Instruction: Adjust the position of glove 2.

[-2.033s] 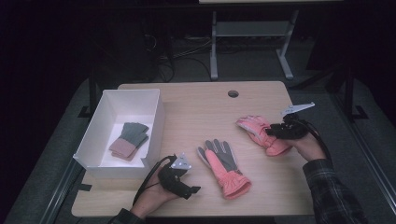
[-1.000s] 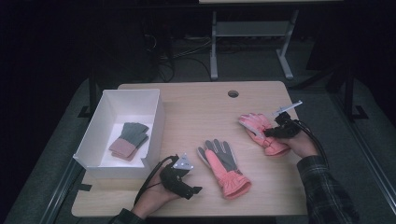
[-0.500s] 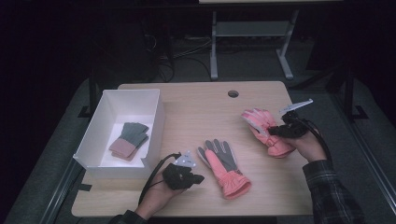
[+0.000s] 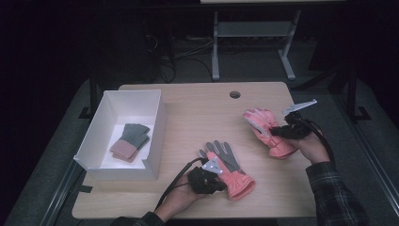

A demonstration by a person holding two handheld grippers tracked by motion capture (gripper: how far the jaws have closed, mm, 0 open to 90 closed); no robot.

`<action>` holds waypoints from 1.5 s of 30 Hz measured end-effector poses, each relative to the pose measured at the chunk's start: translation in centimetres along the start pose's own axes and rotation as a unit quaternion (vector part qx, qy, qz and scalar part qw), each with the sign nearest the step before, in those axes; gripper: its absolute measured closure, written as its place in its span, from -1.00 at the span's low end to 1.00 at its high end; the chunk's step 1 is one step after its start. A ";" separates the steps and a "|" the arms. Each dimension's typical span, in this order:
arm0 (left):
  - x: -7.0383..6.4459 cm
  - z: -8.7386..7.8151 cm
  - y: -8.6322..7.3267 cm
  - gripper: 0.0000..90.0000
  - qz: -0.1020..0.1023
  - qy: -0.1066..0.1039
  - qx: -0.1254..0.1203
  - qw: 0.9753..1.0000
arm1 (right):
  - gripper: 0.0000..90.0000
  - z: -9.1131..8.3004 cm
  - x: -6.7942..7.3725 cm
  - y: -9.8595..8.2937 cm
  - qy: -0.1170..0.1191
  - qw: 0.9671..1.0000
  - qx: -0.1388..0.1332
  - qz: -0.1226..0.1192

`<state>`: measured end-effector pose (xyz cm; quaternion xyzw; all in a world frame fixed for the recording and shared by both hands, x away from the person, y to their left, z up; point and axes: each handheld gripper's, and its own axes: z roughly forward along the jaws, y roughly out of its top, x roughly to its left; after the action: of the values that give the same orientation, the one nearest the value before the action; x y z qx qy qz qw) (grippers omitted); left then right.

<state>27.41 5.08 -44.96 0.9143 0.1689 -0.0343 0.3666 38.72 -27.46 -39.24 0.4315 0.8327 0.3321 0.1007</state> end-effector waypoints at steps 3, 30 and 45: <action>-0.1 0.8 0.6 1.00 0.006 -0.004 0.003 1.000 | 0.96 -0.1 0.0 0.0 0.001 1.000 -0.001 0.000; 1.6 -4.4 -4.4 -0.39 -0.034 0.091 0.003 0.995 | 0.96 -2.3 2.8 1.2 0.029 1.000 -0.005 -0.008; 2.5 -5.1 -5.3 -0.49 -0.045 0.121 0.002 0.992 | 0.96 -3.2 8.9 1.6 0.069 0.997 0.002 -0.027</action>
<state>27.64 12.87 -45.21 0.9040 0.2531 0.0595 0.3394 32.88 -21.28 -34.73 0.3857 0.8495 0.3564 0.0513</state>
